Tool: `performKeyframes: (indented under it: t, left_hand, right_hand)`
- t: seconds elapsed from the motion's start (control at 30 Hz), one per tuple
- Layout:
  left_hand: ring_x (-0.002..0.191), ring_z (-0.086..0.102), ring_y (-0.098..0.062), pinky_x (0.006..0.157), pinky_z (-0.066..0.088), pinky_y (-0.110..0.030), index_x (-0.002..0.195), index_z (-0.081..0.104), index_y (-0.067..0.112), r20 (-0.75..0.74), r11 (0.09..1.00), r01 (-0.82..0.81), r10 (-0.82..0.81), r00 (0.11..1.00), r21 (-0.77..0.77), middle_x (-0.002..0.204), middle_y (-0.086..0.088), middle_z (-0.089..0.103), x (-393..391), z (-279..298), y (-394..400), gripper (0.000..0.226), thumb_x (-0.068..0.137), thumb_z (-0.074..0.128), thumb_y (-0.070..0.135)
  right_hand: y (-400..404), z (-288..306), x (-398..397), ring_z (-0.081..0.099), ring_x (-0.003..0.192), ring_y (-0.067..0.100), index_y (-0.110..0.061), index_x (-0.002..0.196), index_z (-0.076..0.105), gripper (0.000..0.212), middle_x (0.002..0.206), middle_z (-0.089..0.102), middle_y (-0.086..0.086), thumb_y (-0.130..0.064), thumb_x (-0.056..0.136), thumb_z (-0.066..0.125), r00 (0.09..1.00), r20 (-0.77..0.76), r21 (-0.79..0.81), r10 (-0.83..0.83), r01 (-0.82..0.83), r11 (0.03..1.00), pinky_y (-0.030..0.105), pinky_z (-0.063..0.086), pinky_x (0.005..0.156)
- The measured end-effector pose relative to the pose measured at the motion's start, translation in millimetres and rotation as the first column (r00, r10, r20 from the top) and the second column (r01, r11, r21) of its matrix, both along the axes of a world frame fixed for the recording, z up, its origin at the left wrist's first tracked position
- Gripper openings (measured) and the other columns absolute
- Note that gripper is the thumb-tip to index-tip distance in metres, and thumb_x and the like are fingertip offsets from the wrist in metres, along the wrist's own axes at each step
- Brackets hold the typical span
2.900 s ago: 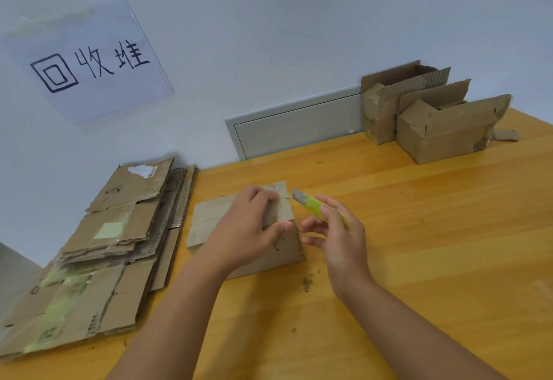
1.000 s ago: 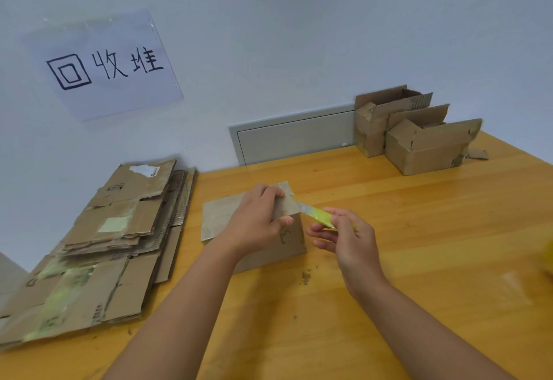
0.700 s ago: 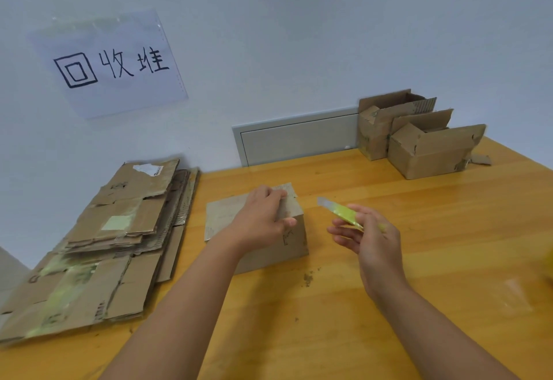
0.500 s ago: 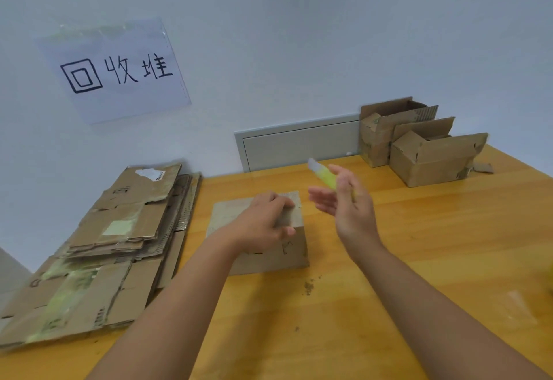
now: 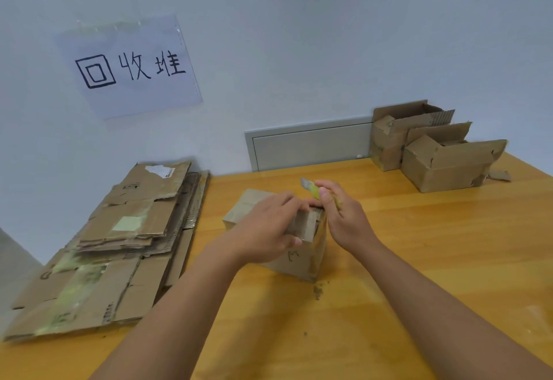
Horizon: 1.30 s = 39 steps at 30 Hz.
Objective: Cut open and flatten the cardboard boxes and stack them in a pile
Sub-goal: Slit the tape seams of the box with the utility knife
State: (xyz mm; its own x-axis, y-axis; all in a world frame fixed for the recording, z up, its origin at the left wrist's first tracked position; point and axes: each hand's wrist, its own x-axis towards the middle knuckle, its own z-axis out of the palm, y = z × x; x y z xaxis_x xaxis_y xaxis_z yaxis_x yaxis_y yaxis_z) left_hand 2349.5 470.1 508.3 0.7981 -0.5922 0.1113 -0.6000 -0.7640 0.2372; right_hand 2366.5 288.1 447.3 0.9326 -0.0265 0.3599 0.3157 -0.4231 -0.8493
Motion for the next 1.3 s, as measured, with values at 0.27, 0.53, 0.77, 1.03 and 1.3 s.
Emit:
performKeyframes:
  t: [0.27,0.53,0.77,1.03,1.3]
  left_hand:
    - [0.148,0.005,-0.01,0.119,0.016,-0.039,0.152,0.021,0.045,-0.246,0.929,-0.305,0.252,0.936,-0.211,0.158,0.019,0.007,-37,-21,21,0.066,0.093,0.043,0.064]
    - [0.134,0.039,-0.015,0.097,0.035,-0.025,0.153,0.029,0.027,-0.239,0.929,-0.356,0.324,0.915,-0.103,0.154,0.006,0.034,-41,-11,16,0.055,0.102,0.044,0.041]
    - [0.123,0.044,-0.013,0.101,0.038,-0.033,0.14,0.045,0.033,-0.118,0.964,-0.229,0.245,0.962,0.136,0.145,0.012,0.044,-28,6,39,0.045,0.098,0.041,0.016]
    - [0.135,0.036,-0.009,0.109,0.028,-0.024,0.146,0.043,0.027,-0.133,0.993,-0.113,0.118,0.984,0.047,0.15,0.01,0.039,-26,0,11,0.05,0.096,0.047,0.017]
    - [0.139,0.022,-0.016,0.112,0.02,-0.024,0.151,0.032,0.022,-0.123,0.984,-0.096,0.114,0.986,0.147,0.151,0.003,0.027,-24,-6,-5,0.051,0.101,0.037,0.012]
  right_hand:
    - [5,-11,-55,0.067,0.081,-0.001,-0.03,0.131,0.054,0.035,0.097,0.075,-0.013,-0.043,0.104,0.036,0.984,0.114,-0.003,-0.138,0.139,0.99,0.016,0.048,0.068]
    - [-4,-4,-60,0.059,0.065,-0.002,-0.029,0.137,0.047,0.035,0.113,0.072,-0.011,-0.038,0.104,0.04,0.98,0.105,0.1,-0.171,0.161,0.982,0.026,0.045,0.063]
    - [-9,-3,-53,0.067,0.084,0.0,-0.045,0.137,0.039,0.033,0.122,0.067,-0.016,-0.036,0.105,0.037,0.997,-0.017,0.059,-0.079,0.08,0.995,0.039,0.056,0.075]
    - [9,-20,-91,0.067,0.102,-0.002,-0.045,0.13,0.043,0.03,0.117,0.069,-0.019,-0.034,0.102,0.041,1.0,-0.027,0.329,-0.007,0.015,0.944,0.03,0.059,0.08]
    - [6,-25,-94,0.063,0.115,0.004,-0.044,0.131,0.04,0.031,0.123,0.068,-0.011,-0.026,0.106,0.037,0.983,-0.113,0.543,0.146,-0.062,0.838,0.025,0.055,0.088]
